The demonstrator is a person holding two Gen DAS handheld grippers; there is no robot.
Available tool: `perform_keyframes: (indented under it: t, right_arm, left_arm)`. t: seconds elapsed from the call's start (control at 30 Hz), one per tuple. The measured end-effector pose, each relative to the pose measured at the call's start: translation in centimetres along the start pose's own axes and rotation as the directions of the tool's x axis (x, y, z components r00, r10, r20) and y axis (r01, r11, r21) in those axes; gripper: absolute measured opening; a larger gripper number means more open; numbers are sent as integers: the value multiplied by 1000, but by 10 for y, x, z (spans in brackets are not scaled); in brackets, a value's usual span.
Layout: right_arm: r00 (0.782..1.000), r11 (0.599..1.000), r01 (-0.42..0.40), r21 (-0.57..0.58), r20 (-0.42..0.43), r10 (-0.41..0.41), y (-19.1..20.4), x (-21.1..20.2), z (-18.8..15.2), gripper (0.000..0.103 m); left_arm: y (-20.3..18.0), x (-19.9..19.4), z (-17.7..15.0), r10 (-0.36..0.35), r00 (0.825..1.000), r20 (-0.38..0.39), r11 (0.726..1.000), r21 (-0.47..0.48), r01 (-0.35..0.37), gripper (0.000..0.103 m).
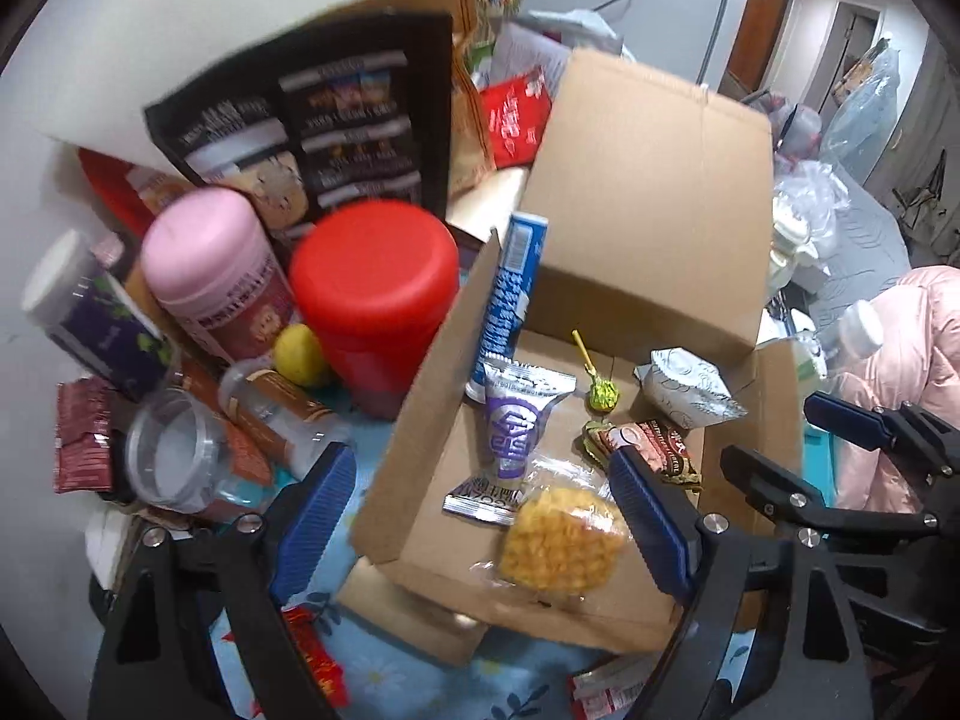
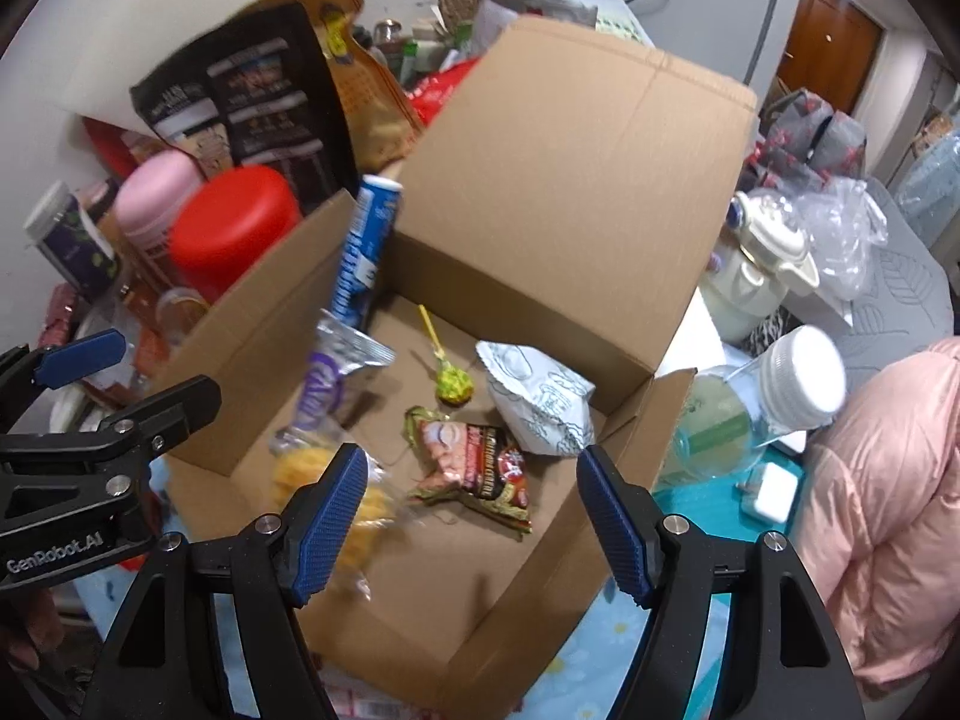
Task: Organize snacks
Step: 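Lower the waffle cake and bread bag into the box and open both tools, then withdraw both tools from the box back over the table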
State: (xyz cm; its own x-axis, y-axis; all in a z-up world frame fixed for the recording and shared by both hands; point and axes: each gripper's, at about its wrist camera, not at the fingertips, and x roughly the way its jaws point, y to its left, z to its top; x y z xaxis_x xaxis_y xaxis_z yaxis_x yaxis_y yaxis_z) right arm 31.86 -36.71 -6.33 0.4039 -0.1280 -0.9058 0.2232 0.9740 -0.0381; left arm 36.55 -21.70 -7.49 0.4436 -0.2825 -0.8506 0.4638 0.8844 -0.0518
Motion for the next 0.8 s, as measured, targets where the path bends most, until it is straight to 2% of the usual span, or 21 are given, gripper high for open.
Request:
perform_keyframes:
  t: [0.43, 0.8]
  right_arm:
    - [990, 997, -41, -71, 135, 51, 36, -81, 2, 73]
    - [971, 984, -64, -168, 218, 100, 72, -147, -31, 73]
  left_arm:
    - [30, -105, -17, 38, 988, 151, 999, -36, -33, 87]
    - [53, -176, -59, 53, 977, 205, 997, -63, -41, 87]
